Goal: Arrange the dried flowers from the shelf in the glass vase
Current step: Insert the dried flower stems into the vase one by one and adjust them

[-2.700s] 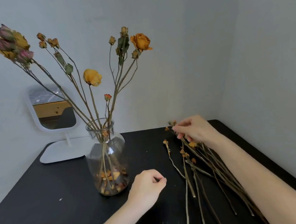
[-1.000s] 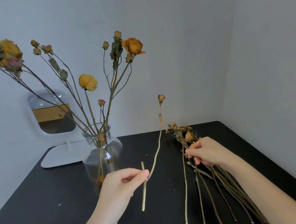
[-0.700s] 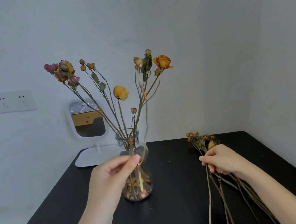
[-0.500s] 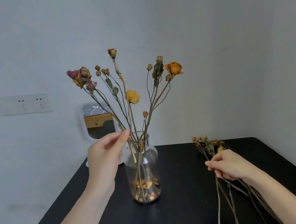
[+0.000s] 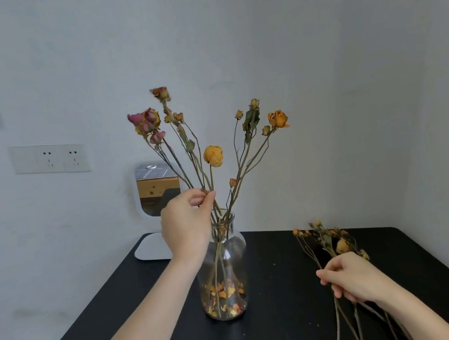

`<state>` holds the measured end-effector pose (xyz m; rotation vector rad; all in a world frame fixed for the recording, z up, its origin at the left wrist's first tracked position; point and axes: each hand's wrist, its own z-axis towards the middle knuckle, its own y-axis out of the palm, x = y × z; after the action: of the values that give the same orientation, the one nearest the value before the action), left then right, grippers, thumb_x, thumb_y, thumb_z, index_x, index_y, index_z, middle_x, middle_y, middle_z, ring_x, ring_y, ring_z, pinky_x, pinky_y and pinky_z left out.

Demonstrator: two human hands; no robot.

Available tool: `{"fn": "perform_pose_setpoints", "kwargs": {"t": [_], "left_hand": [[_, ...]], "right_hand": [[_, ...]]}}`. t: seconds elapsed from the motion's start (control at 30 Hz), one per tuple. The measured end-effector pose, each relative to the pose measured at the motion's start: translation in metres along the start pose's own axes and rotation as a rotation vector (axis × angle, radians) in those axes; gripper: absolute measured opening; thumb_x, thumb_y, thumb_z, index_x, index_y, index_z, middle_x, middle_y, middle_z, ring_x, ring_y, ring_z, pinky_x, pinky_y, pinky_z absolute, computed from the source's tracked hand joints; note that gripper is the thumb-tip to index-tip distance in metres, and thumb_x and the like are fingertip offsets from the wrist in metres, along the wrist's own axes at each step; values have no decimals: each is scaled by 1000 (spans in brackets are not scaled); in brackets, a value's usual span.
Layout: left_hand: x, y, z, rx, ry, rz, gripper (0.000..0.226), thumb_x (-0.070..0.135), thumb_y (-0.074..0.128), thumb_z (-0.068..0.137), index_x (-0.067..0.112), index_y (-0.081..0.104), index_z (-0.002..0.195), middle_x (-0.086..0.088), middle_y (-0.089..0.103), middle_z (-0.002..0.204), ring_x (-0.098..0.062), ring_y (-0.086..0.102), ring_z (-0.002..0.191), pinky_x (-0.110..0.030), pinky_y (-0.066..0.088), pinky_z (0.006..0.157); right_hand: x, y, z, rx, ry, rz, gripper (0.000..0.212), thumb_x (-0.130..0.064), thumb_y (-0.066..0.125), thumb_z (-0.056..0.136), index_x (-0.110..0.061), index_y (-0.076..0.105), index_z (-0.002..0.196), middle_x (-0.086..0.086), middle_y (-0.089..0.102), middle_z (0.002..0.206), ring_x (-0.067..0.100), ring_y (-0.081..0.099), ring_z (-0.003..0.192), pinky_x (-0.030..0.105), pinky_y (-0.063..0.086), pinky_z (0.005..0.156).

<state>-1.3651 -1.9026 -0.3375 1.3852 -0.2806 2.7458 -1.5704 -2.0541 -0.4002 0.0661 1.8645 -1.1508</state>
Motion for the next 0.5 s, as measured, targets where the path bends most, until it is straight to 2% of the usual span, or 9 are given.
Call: {"fn": "perform_pose_setpoints", "kwargs": {"t": [0.27,0.37,0.5], "left_hand": [[-7,-9,2,-15,101,189,21,33,66,84,16,72,93,2,72,86,-13,65,68,-20,43,55],[-12,-6,-1,-74,90,237,20,32,66,84,15,73,92,2,72,82,-7,58,66,-15,37,54],[-20,-2,-5,-135,37,272,17,31,68,82,17,73,90,3,71,84,-4,53,65,-16,37,52]], "right_hand": [[0,3,1,-6,-27,-23,21,-24,56,93,-11,67,82,-4,56,48,3,42,35,13,36,40],[1,6,2,-10,-38,-29,21,-25,56,93,-11,67,81,-4,56,48,3,43,35,13,37,41],[0,7,4,-2,-44,-33,21,-25,56,93,-12,67,81,-5,56,47,2,43,34,12,38,41]]}}
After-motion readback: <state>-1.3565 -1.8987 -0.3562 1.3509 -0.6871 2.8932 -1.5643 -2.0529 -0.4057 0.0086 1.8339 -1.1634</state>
